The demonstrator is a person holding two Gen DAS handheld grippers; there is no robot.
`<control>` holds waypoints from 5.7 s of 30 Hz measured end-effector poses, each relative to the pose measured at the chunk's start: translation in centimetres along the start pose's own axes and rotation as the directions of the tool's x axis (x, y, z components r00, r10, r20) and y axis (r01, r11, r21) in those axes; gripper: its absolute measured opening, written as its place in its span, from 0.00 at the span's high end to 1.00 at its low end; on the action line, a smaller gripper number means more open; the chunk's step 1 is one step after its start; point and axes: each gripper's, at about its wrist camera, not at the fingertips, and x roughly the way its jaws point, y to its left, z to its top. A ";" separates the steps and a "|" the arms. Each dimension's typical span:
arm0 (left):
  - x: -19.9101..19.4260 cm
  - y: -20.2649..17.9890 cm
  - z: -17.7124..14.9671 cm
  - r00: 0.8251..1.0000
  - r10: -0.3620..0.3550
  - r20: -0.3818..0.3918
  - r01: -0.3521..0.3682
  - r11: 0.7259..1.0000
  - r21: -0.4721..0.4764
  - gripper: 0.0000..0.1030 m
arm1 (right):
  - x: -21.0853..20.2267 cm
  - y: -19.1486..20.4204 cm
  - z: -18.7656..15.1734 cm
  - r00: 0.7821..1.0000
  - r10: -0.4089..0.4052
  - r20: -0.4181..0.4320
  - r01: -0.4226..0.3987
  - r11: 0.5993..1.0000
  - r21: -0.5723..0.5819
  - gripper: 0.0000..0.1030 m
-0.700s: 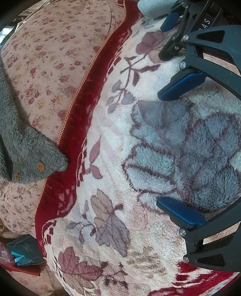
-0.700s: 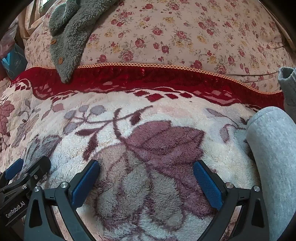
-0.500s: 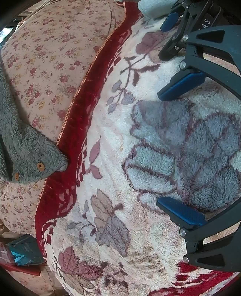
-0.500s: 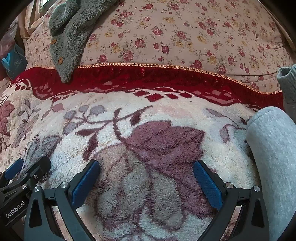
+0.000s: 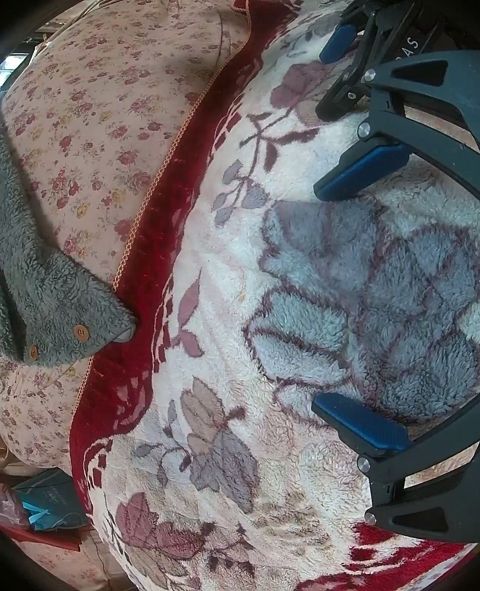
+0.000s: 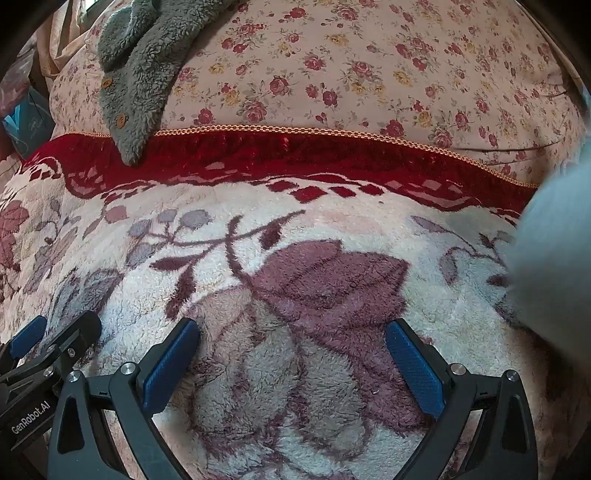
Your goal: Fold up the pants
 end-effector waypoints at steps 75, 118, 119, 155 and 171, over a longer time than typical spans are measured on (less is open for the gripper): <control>-11.1 -5.1 -2.9 0.996 -0.023 0.087 0.028 0.998 -0.057 0.00 | -13.4 -19.9 -5.1 0.949 0.309 0.065 -0.313 0.948 0.060 0.03; -2.0 -2.4 1.2 0.997 -0.079 -0.001 0.078 0.980 -0.183 0.73 | -9.2 -35.9 -2.0 0.954 0.262 0.149 -0.301 0.834 0.462 0.78; -2.3 -2.7 1.2 0.998 -0.070 0.002 0.069 0.984 -0.167 0.75 | -9.5 -35.7 -2.0 0.955 0.256 0.149 -0.296 0.844 0.447 0.80; -10.0 3.9 -4.3 0.995 -0.030 0.097 0.055 0.962 -0.269 0.41 | -17.3 -36.0 -11.4 0.963 0.268 0.032 -0.252 0.851 0.461 0.27; -9.1 6.9 -2.8 0.995 0.087 0.055 -0.066 0.950 -0.305 0.70 | -22.7 -38.7 -9.0 0.988 0.111 0.105 -0.146 0.889 0.435 0.23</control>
